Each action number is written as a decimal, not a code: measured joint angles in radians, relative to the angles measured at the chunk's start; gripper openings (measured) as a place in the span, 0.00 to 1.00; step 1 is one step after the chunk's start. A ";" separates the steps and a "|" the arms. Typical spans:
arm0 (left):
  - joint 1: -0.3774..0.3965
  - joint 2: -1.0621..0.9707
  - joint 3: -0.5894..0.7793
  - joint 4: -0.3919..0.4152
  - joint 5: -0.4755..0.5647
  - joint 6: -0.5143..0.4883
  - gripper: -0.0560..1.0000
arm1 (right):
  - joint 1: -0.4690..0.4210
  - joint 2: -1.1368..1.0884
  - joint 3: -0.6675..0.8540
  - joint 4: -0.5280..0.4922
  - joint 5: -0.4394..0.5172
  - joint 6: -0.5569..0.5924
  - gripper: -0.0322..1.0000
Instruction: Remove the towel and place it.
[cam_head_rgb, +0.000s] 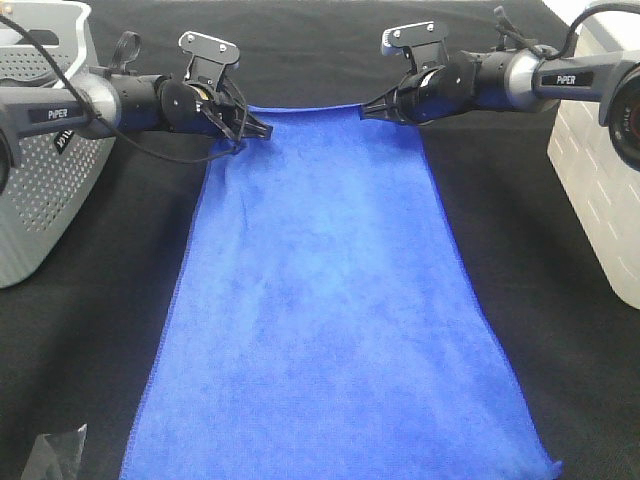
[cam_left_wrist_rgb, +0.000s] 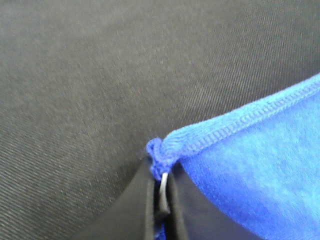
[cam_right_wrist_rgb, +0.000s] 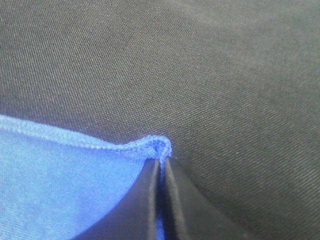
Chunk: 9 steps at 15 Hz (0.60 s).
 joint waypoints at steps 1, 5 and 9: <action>0.000 0.003 0.000 0.000 -0.003 0.000 0.10 | 0.000 0.000 0.000 0.015 0.000 0.000 0.22; 0.000 0.009 0.000 0.000 -0.023 -0.001 0.64 | -0.001 0.000 0.000 0.030 0.096 0.000 0.64; 0.000 -0.015 0.000 0.000 -0.023 -0.001 0.79 | -0.010 -0.058 0.000 -0.026 0.185 -0.005 0.68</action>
